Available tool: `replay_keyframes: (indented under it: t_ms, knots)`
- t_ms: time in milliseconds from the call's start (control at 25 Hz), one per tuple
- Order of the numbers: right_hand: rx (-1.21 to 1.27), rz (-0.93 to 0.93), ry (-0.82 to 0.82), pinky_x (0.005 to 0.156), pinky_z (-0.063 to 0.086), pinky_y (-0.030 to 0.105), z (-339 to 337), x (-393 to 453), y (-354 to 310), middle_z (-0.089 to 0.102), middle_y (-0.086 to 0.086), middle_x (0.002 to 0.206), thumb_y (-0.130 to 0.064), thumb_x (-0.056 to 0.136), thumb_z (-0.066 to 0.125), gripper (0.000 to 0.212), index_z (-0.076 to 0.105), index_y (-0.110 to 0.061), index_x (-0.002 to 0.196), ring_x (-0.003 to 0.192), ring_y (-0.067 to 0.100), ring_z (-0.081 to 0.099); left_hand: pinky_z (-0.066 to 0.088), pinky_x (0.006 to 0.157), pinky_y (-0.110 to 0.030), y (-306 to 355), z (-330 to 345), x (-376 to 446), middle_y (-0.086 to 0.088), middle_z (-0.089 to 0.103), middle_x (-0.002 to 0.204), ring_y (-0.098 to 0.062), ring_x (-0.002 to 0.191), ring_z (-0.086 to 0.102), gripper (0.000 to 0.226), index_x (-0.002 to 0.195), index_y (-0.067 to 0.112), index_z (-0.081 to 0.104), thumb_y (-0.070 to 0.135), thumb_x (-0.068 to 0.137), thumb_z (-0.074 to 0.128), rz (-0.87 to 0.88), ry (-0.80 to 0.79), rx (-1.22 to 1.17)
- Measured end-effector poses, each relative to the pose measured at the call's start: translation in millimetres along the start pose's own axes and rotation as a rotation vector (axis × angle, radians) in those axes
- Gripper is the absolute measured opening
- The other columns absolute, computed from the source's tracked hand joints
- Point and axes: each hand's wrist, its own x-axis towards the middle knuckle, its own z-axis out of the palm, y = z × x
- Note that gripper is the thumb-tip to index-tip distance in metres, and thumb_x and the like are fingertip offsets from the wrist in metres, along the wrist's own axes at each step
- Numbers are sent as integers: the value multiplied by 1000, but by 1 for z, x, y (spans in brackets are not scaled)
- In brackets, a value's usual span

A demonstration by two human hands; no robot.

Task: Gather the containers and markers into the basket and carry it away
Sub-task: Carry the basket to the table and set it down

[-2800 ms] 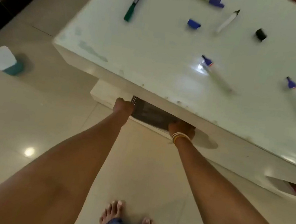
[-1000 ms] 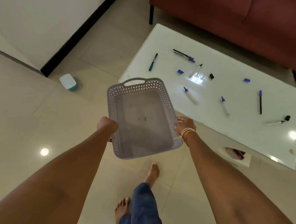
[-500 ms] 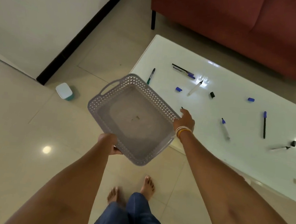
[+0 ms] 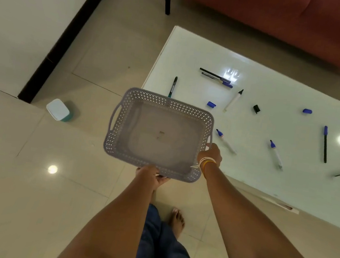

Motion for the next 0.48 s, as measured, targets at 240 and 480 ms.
replay_keyframes:
  t_ms: [240, 480]
  knots:
    - [7, 44, 102, 92, 49, 36, 0, 25, -1, 63, 13, 126, -7, 93, 51, 36, 58, -18, 127, 114, 33, 61, 44, 98, -55, 11, 18, 2, -30, 47, 139, -44, 130, 46, 25, 118, -9, 45, -12, 96, 33, -160, -36, 103]
    - [33, 73, 175, 93, 48, 36, -10, 46, -6, 63, 17, 124, -7, 93, 51, 35, 55, -12, 127, 113, 36, 61, 42, 102, -57, 19, 39, 6, -25, 48, 140, -39, 130, 48, 33, 128, -6, 44, -10, 98, 30, -112, -63, 189]
